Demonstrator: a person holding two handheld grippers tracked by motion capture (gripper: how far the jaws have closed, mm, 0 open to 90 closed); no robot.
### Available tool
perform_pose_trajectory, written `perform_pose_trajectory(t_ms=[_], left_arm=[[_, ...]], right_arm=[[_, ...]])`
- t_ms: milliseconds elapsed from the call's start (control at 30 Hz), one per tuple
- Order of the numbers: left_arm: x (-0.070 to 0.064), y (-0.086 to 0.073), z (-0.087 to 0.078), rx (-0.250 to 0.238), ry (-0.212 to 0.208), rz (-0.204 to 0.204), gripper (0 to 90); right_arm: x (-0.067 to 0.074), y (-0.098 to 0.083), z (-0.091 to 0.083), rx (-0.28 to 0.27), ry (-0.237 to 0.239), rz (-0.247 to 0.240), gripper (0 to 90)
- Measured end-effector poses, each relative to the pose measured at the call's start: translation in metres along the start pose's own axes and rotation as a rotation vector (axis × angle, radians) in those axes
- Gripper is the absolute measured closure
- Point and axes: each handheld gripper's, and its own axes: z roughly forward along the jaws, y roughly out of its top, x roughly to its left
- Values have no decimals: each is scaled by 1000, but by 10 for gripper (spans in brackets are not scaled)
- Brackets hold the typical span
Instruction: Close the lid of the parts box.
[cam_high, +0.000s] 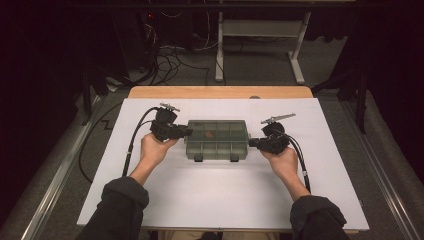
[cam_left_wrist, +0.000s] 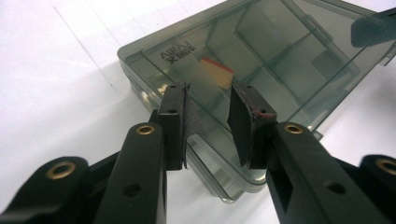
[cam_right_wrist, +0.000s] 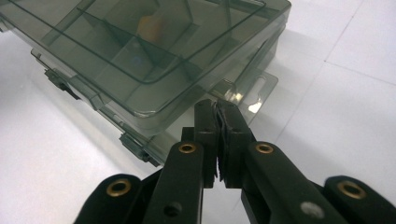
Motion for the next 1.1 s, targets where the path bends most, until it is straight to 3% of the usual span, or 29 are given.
perform_pose_trajectory(t_ms=[333, 633, 1100], left_arm=[[-2, -11, 3, -4, -10, -14, 672], [-2, -20, 7, 7, -13, -19, 673], [-4, -27, 13, 24, 1, -12, 670]], right_arm=[[1, 0, -8, -27, -26, -24, 898], [10, 3, -8, -49, -11, -45, 898], [14, 1, 0, -24, 2, -56, 898]])
